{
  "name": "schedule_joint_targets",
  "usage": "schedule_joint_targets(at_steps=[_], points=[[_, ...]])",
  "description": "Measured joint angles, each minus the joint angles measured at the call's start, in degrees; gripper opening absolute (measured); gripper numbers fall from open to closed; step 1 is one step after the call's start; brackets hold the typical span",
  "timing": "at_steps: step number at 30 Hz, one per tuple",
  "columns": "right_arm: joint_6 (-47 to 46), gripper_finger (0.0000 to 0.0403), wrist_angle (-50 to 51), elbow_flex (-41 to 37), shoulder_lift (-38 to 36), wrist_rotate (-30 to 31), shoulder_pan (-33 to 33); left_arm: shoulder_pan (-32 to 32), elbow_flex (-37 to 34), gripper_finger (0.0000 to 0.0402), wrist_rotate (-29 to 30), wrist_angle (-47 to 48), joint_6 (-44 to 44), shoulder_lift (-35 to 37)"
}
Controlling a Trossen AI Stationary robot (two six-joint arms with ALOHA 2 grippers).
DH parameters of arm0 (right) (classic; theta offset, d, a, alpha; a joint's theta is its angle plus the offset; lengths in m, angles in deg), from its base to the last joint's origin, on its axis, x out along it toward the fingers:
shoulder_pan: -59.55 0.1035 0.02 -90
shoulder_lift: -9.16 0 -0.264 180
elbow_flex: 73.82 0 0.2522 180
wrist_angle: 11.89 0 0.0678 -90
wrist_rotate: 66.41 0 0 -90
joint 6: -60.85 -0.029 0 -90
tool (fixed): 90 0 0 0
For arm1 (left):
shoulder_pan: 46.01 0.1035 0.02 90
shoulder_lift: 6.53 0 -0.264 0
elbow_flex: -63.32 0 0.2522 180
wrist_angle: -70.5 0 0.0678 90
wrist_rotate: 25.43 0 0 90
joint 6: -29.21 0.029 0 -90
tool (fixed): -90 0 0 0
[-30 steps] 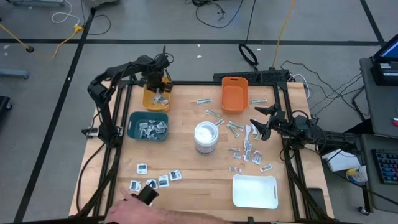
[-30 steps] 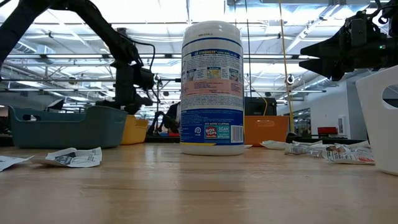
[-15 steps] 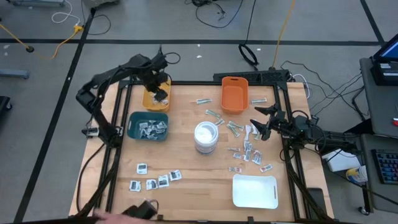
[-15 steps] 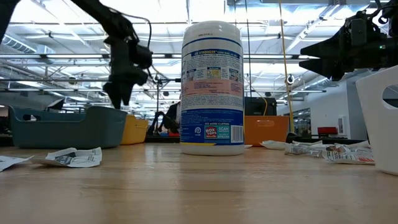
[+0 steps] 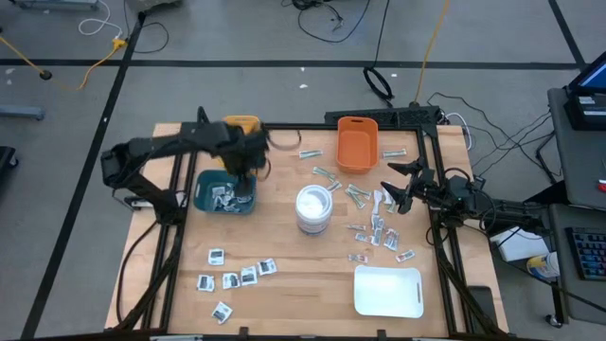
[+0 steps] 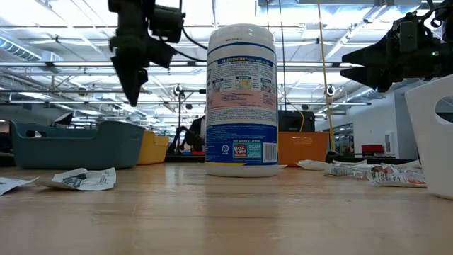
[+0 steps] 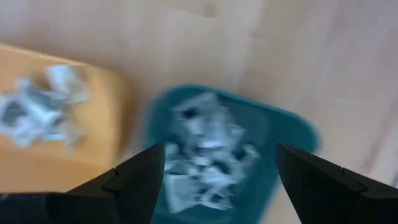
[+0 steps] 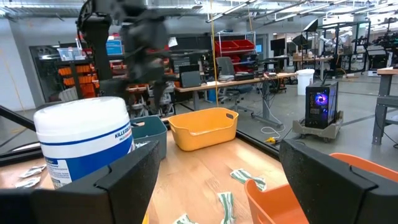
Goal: Pick & Place First Aid Supplies
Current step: Put the black pad into the yellow bin
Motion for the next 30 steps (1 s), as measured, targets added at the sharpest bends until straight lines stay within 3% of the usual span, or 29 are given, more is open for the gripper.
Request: schedule_joint_targets(at_steps=[8, 15, 21, 30], points=[[0.0, 0.0325, 0.0, 0.02, 0.0, 0.01, 0.0, -19.06, -2.68, 0.031, -0.9, -2.06, -11.22, 0.42], [-0.02, 0.0326, 0.0, 0.02, -0.01, 0.0, -0.01, -31.8, -2.69, 0.031, -1.71, -7.17, -22.72, 0.29], [0.0, 0.0325, 0.0, 0.0, -0.02, 0.0, 0.0, -36.91, -2.63, 0.031, -2.47, -11.06, -31.42, -1.7], [-0.02, 0.0323, -0.04, 0.02, 0.0, 0.01, -0.01, -41.39, -2.68, 0.031, -3.81, -19.53, -36.56, -9.45]])
